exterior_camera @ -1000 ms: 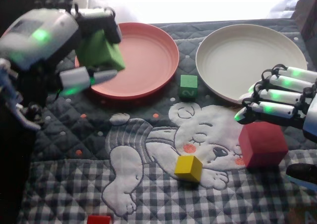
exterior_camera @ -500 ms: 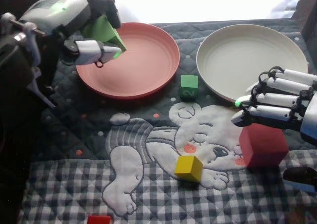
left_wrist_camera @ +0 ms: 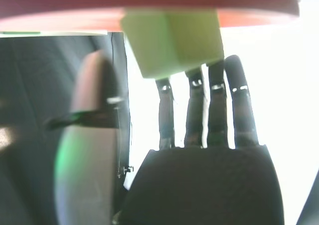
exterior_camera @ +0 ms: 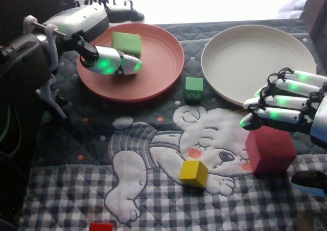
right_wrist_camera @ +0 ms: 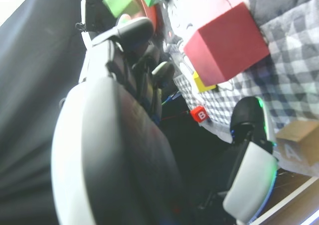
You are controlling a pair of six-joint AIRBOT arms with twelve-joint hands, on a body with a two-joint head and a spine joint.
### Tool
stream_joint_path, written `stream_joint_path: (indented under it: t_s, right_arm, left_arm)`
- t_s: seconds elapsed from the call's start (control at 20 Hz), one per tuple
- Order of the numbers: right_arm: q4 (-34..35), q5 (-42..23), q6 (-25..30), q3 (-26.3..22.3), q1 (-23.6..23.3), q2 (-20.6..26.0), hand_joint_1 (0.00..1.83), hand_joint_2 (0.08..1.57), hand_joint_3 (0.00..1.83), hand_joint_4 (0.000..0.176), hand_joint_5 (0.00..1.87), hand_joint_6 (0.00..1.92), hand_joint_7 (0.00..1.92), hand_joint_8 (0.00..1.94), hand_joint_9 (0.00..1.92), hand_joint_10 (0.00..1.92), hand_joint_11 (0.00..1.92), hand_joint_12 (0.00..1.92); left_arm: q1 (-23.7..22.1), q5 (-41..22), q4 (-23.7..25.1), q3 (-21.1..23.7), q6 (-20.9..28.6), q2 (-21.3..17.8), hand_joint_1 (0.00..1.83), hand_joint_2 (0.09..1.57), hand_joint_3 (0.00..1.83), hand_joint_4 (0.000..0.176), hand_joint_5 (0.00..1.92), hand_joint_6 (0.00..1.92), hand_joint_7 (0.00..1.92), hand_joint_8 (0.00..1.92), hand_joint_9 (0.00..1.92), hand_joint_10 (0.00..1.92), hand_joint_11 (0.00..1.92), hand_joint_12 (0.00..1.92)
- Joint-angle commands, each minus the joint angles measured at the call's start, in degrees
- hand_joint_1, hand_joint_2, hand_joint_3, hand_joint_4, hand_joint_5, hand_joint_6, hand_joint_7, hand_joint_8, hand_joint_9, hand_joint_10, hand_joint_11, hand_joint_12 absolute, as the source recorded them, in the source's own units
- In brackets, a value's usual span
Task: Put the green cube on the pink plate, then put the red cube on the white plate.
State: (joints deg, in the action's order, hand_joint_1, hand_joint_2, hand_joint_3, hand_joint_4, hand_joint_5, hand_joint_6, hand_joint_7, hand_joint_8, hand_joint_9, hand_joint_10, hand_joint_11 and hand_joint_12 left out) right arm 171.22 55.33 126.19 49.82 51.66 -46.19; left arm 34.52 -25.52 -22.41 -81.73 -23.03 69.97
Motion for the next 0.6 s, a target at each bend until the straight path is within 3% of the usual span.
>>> stream_joint_path:
  t_s: [0.0,0.15,0.3,0.4,0.45,0.55]
  right_arm:
    - [1.2,6.7,0.1,0.1,-0.6,0.1,1.1,0.73,0.38,0.0,0.28,0.62,0.32,0.26,0.0,0.86,0.0,1.61]
    - [1.2,6.7,0.1,0.1,-0.9,0.1,1.11,0.71,0.38,0.0,0.28,0.59,0.32,0.25,0.0,0.86,0.0,1.55]
    - [1.2,6.7,0.1,0.8,-2.4,-0.1,1.1,0.7,0.38,0.0,0.29,0.57,0.31,0.25,0.01,0.84,0.0,1.48]
    - [1.2,6.7,0.1,0.9,-2.8,0.0,1.03,0.61,0.42,0.0,0.3,0.52,0.31,0.25,0.02,0.84,0.0,1.37]
    - [1.2,6.7,0.1,1.0,-2.8,-0.1,1.03,0.6,0.44,0.0,0.29,0.49,0.29,0.23,0.01,0.81,0.0,1.34]
    - [1.2,6.7,0.1,1.3,-2.8,-0.9,1.06,0.58,0.46,0.0,0.31,0.42,0.31,0.16,0.04,0.71,0.0,1.38]
  left_arm:
    - [-0.8,-5.9,-0.2,-0.3,0.2,0.3,0.64,0.88,0.0,0.175,0.02,0.0,0.0,0.0,0.0,0.0,0.0,0.0]
    - [0.3,-6.7,-2.3,0.4,0.2,0.0,0.73,0.87,0.0,0.176,0.0,0.0,0.0,0.0,0.0,0.0,0.0,0.0]
    - [3.9,-15.4,-1.7,7.4,0.2,-4.4,0.66,0.91,0.0,0.176,0.0,0.0,0.0,0.0,0.0,0.0,0.0,0.0]
    - [6.2,-22.1,-0.1,12.6,0.2,-7.6,0.51,0.99,0.03,0.17,0.0,0.0,0.0,0.0,0.0,0.0,0.0,0.0]
    - [7.6,-25.5,0.7,15.1,0.2,-9.2,0.53,0.98,0.02,0.175,0.0,0.0,0.0,0.0,0.0,0.0,0.0,0.0]
    - [10.6,-31.4,1.3,19.4,0.2,-11.9,0.47,0.98,0.01,0.173,0.0,0.0,0.0,0.0,0.0,0.0,0.0,0.0]
